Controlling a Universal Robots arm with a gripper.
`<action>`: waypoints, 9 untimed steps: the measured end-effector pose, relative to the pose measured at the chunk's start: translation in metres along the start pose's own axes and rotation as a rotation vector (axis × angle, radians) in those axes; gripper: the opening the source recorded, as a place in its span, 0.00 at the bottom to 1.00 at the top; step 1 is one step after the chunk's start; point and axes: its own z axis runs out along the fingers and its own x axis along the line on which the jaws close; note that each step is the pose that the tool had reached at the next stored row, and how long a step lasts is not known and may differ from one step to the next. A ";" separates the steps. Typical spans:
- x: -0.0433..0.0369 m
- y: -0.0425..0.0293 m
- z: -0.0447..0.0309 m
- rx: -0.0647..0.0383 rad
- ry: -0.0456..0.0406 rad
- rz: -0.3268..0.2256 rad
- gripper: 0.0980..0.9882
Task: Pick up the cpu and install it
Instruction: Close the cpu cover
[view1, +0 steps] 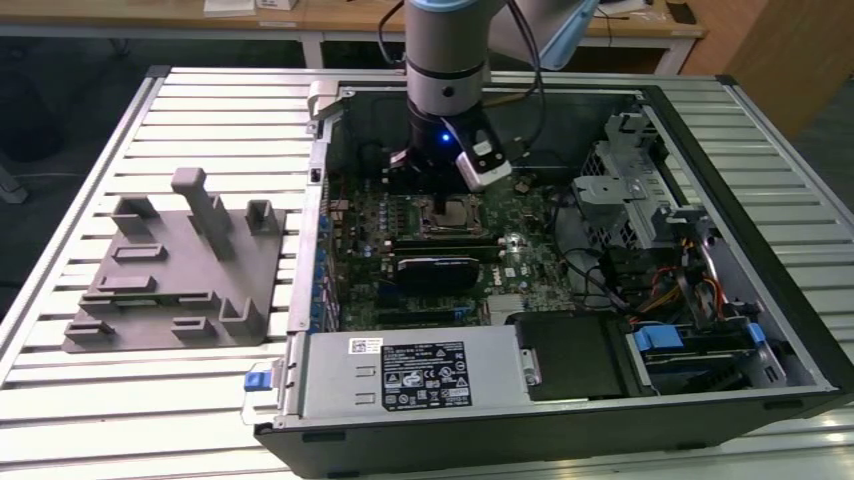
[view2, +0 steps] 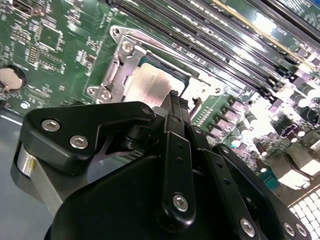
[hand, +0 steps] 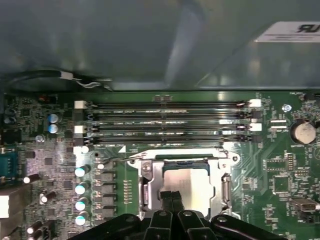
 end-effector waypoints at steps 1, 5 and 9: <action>0.0014 -0.0001 0.0000 0.000 0.0000 0.000 0.01; 0.0039 -0.0002 0.0006 0.005 0.0000 0.000 0.01; 0.0050 -0.0003 0.0027 0.009 -0.0002 0.000 0.01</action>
